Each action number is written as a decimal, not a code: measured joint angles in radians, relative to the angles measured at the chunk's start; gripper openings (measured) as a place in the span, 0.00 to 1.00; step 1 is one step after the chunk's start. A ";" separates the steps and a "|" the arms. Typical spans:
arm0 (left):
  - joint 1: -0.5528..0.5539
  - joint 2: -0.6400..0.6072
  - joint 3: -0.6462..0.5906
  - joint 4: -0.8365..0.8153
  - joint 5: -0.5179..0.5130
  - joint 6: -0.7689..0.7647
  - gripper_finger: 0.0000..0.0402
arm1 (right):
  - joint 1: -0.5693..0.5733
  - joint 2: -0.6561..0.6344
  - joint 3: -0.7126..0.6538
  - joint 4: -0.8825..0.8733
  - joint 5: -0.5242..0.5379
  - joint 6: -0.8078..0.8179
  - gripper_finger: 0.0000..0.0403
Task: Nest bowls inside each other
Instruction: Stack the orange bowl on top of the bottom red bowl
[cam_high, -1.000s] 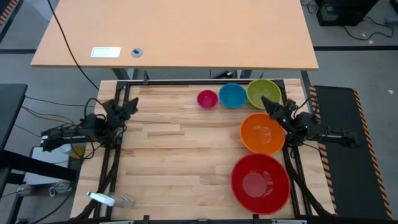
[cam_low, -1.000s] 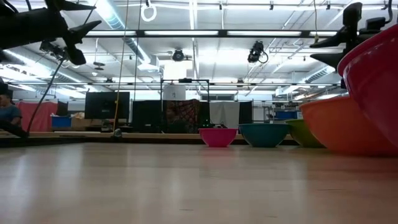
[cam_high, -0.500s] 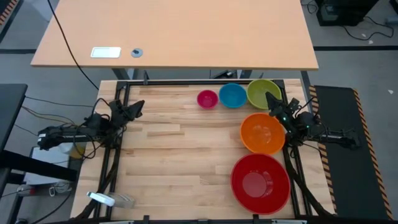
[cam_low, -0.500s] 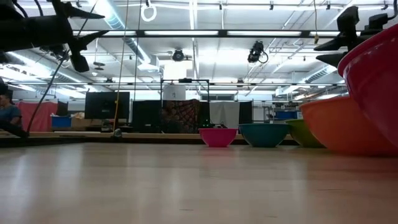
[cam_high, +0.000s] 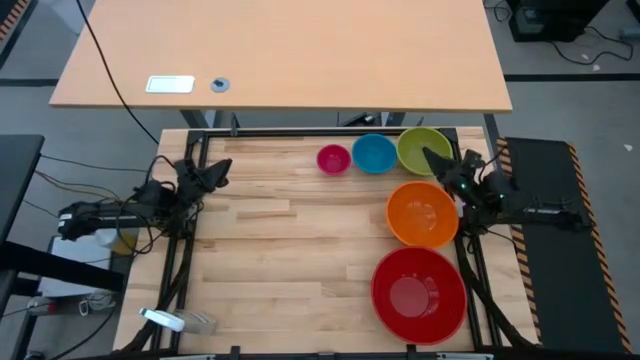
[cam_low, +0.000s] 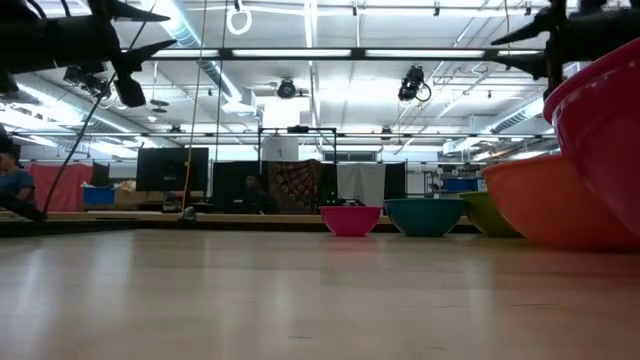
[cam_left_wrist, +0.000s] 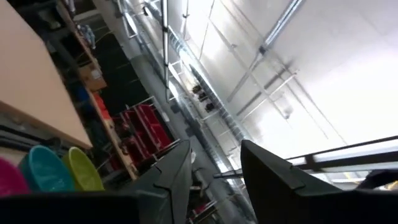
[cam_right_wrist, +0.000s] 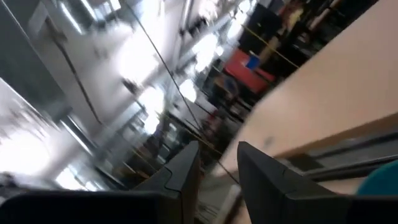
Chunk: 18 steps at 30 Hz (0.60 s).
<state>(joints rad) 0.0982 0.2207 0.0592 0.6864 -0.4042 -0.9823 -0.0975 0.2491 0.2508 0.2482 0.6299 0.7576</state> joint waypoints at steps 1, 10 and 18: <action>0.000 0.013 0.003 -0.009 0.000 -0.002 0.35 | 0.005 0.035 0.045 -0.071 -0.003 -0.009 0.29; 0.014 0.298 0.258 -0.434 -0.005 0.027 0.36 | -0.064 0.374 0.465 -0.942 -0.151 -0.034 0.29; 0.045 0.559 0.469 -0.566 0.010 0.085 0.48 | -0.228 0.659 0.660 -1.251 -0.548 -0.365 0.29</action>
<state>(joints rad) 0.1429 0.7801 0.5285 0.1204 -0.3938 -0.8971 -0.3253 0.9078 0.9109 -1.0031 0.0820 0.3921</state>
